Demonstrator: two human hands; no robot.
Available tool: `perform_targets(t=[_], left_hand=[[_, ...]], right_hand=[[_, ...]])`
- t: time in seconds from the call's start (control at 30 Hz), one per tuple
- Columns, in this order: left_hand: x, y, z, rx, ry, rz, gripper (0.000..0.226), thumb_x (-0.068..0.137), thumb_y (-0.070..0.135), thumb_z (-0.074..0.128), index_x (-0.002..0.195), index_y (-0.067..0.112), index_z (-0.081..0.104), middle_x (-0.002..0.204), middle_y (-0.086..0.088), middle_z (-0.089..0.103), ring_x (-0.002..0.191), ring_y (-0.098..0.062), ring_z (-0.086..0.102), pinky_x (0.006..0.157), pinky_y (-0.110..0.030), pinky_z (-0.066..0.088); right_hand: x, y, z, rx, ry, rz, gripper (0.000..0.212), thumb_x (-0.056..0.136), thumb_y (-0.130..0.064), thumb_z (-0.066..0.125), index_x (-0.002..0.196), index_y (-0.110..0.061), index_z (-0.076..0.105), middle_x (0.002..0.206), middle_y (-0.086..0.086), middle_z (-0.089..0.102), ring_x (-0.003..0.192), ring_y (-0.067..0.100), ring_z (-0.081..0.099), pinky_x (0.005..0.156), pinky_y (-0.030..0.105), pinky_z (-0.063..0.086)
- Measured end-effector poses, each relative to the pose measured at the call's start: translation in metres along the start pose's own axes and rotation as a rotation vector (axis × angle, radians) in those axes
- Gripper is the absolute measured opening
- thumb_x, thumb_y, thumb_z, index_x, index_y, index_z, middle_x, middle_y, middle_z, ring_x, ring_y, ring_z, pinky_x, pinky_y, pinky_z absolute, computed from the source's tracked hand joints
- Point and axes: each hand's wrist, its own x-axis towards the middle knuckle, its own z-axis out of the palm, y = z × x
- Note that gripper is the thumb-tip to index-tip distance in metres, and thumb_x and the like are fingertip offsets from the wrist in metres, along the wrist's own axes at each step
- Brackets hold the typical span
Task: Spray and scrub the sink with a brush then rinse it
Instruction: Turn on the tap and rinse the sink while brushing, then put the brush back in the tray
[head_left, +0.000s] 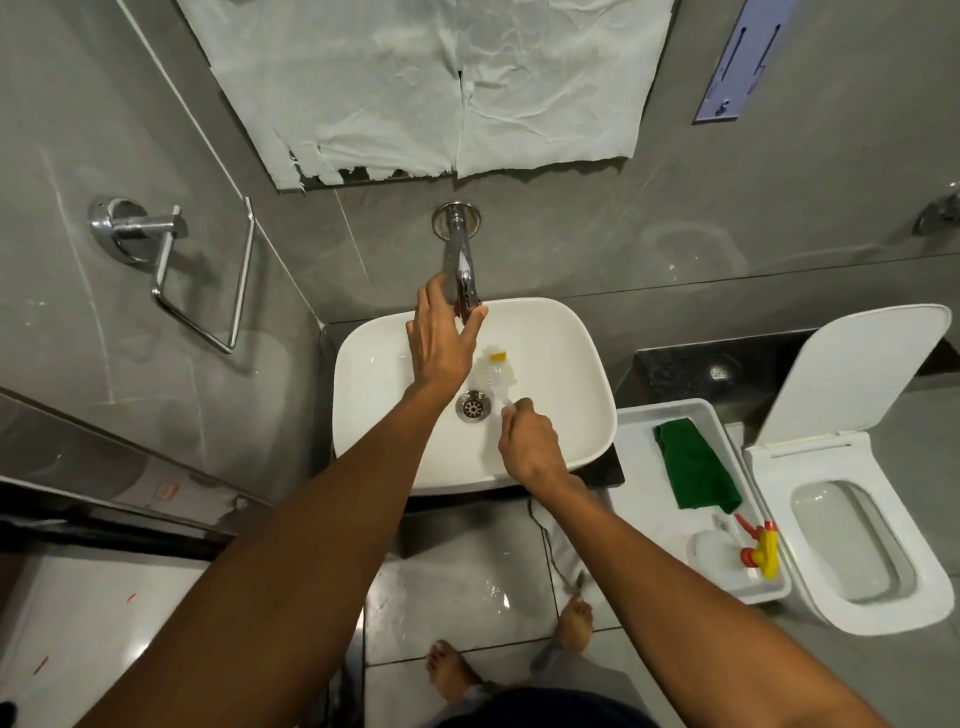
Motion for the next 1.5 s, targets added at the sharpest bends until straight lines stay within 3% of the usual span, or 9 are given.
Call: perform_targets(t=[0.13,0.27,0.4,0.53,0.67,0.8,0.97,1.17,1.5], left_hand=[[-0.026,-0.019,0.008,0.117,0.102,0.13,0.064,0.105,0.061,0.053,0.144,0.011,0.048,0.136,-0.009,0.058,0.121,-0.031,0.064,0.104,-0.047,0.055],[-0.044,-0.025,0.03,0.15,0.074,0.342,0.06,0.107,0.062,0.045,0.132,0.008,0.058,0.122,-0.009,0.065,0.104,-0.029,0.068,0.089,-0.041,0.06],[-0.051,0.001,0.075,0.132,0.046,0.36,0.045,0.109,0.045,0.053,0.127,0.005,0.062,0.116,-0.013,0.065,0.099,-0.033,0.067,0.087,-0.048,0.059],[-0.059,0.031,0.12,0.171,-0.005,0.354,0.041,0.108,0.036,0.052,0.134,0.005,0.062,0.127,-0.015,0.065,0.11,-0.033,0.064,0.095,-0.046,0.056],[-0.069,0.047,0.167,0.278,-0.198,0.389,0.055,0.107,0.052,0.05,0.145,0.012,0.057,0.156,-0.011,0.053,0.134,-0.032,0.055,0.111,-0.045,0.045],[-0.08,0.05,0.21,0.361,-0.414,0.368,0.078,0.102,0.069,0.049,0.157,0.014,0.048,0.175,-0.011,0.031,0.162,-0.032,0.031,0.131,-0.053,0.03],[-0.097,0.037,0.244,0.511,-0.508,0.364,0.083,0.1,0.071,0.047,0.162,0.016,0.043,0.182,-0.012,0.006,0.169,-0.035,-0.001,0.135,-0.059,0.015],[-0.095,0.034,0.256,0.564,-0.424,0.341,0.069,0.107,0.061,0.046,0.158,0.016,0.048,0.181,-0.011,0.012,0.17,-0.034,0.0,0.133,-0.058,0.027],[-0.096,0.037,0.255,0.545,-0.452,0.29,0.065,0.107,0.06,0.045,0.157,0.018,0.051,0.181,-0.007,0.014,0.17,-0.031,-0.005,0.13,-0.063,0.03]], right_hand=[[0.0,0.015,-0.016,-0.004,-0.002,-0.067,0.042,0.113,-0.039,0.035,0.123,-0.006,0.059,0.113,0.021,0.072,0.102,0.043,0.068,0.087,0.048,0.055],[0.0,0.037,-0.04,0.017,0.083,-0.182,0.039,0.114,-0.041,0.032,0.121,-0.012,0.057,0.105,0.014,0.075,0.093,0.037,0.071,0.081,0.047,0.058],[0.007,0.076,-0.071,0.051,0.253,-0.169,0.041,0.113,-0.049,0.029,0.125,-0.02,0.055,0.104,0.008,0.076,0.089,0.031,0.071,0.072,0.039,0.056],[0.016,0.129,-0.095,0.1,0.378,-0.045,0.04,0.112,-0.054,0.026,0.123,-0.027,0.053,0.099,0.004,0.074,0.09,0.029,0.072,0.079,0.049,0.06],[0.022,0.193,-0.09,0.195,0.46,0.153,0.042,0.113,-0.051,0.029,0.118,-0.02,0.058,0.099,0.003,0.071,0.093,0.028,0.073,0.081,0.05,0.061],[0.028,0.246,-0.065,0.177,0.351,0.325,0.033,0.114,-0.038,0.037,0.118,-0.014,0.058,0.098,0.006,0.068,0.095,0.037,0.072,0.077,0.041,0.055],[0.046,0.277,-0.031,0.197,0.108,0.553,0.037,0.115,-0.033,0.033,0.133,-0.01,0.055,0.123,0.021,0.072,0.112,0.041,0.069,0.096,0.049,0.055],[0.075,0.305,0.005,0.213,0.011,0.596,0.035,0.115,-0.03,0.033,0.136,-0.009,0.053,0.124,0.021,0.071,0.11,0.041,0.069,0.086,0.042,0.051],[0.095,0.332,0.042,0.201,0.044,0.619,0.043,0.115,-0.033,0.034,0.15,-0.015,0.054,0.142,0.013,0.064,0.127,0.033,0.062,0.107,0.05,0.052]])
